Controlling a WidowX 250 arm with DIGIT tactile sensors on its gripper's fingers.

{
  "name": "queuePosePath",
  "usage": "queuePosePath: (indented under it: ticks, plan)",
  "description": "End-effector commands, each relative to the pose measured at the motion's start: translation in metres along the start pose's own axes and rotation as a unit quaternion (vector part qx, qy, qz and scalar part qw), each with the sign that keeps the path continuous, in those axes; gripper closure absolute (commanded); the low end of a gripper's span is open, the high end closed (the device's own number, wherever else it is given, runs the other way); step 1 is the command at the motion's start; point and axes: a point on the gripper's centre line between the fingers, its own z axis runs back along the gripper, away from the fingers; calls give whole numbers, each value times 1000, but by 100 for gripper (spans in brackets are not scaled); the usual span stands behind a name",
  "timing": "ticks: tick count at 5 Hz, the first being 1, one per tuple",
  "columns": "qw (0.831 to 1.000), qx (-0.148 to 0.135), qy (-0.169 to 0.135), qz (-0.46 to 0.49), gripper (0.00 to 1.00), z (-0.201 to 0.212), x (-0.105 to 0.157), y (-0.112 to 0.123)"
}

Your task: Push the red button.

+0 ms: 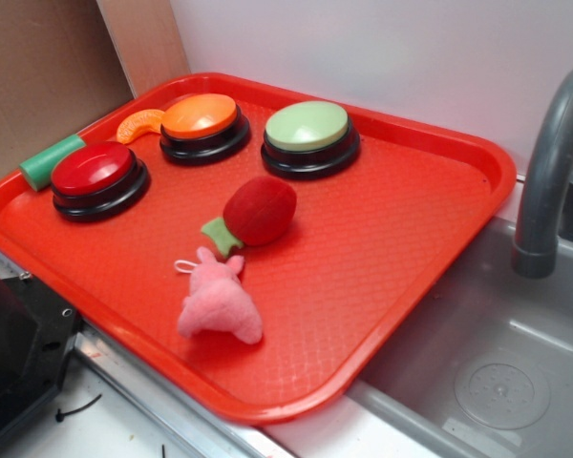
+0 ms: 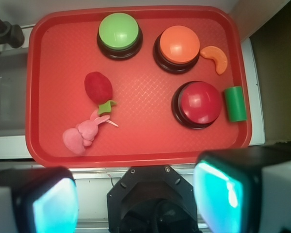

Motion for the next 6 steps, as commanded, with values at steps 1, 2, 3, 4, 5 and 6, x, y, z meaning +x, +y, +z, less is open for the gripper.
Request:
queuePosePath:
  ticks: [1,2,3,4,5,6]
  plan:
    - [1000,0,0,0,0,0,0,0]
    - [996,53,7,70,0,-33,30,45]
    - [993,72,2,98,0,-66,50,74]
    - [994,83,-3,75,0,-107,55,89]
    - [995,78,13,60,0,-147,49,102]
    - [996,75,19,46,0,-167,50,108]
